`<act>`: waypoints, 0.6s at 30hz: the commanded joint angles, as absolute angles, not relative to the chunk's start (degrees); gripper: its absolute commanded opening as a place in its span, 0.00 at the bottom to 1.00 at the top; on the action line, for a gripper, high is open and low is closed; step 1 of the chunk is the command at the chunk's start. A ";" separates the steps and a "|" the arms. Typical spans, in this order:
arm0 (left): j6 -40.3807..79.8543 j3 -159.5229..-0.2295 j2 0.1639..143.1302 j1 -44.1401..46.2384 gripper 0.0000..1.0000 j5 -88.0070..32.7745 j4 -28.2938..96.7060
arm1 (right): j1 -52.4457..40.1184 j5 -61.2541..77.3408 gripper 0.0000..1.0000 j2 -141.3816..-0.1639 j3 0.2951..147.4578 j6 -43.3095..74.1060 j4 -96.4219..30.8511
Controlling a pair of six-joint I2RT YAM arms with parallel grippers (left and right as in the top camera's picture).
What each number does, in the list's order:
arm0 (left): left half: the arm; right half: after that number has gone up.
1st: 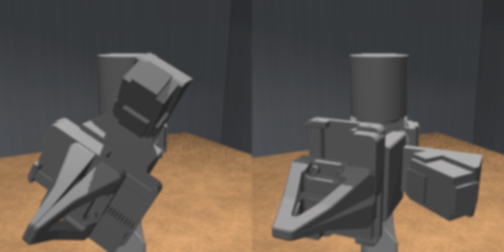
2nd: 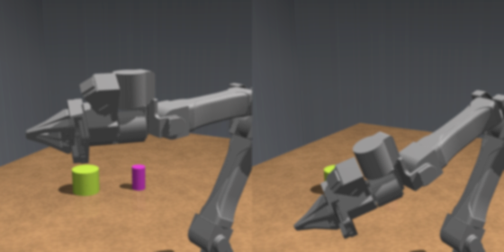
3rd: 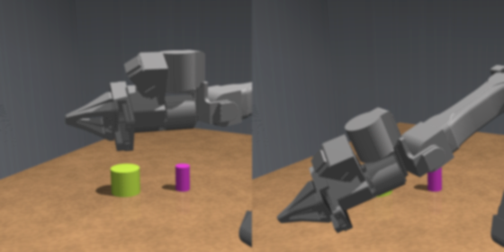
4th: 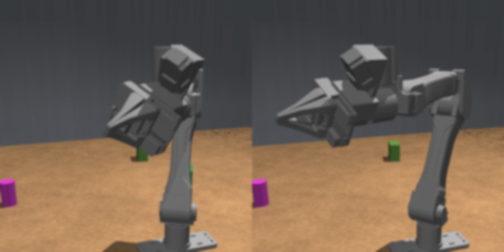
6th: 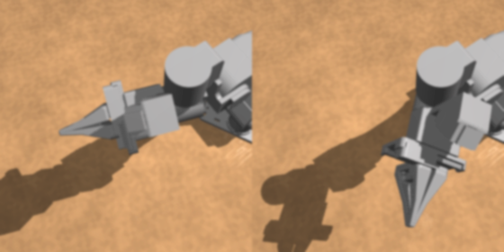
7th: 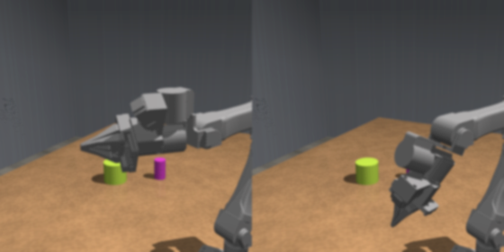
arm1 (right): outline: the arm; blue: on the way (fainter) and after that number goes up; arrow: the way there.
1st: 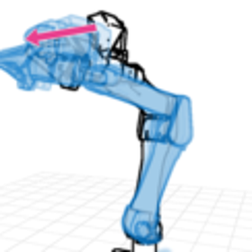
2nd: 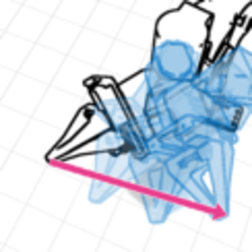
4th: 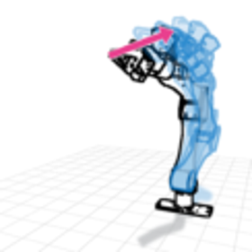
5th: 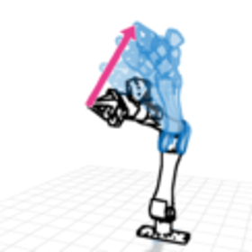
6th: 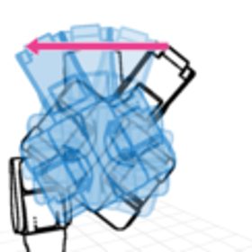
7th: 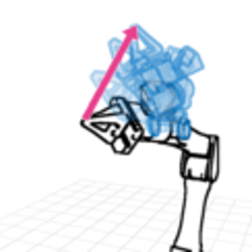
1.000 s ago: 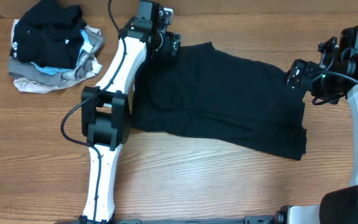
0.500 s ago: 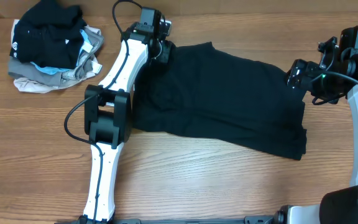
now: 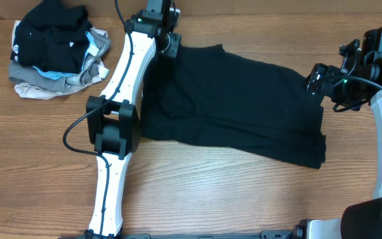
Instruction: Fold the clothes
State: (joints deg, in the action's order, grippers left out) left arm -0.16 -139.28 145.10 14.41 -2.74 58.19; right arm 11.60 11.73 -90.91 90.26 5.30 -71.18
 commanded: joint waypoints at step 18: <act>2.63 -139.98 142.41 17.65 0.06 -4.47 92.27 | 11.46 11.49 0.93 -90.59 90.00 4.86 -70.43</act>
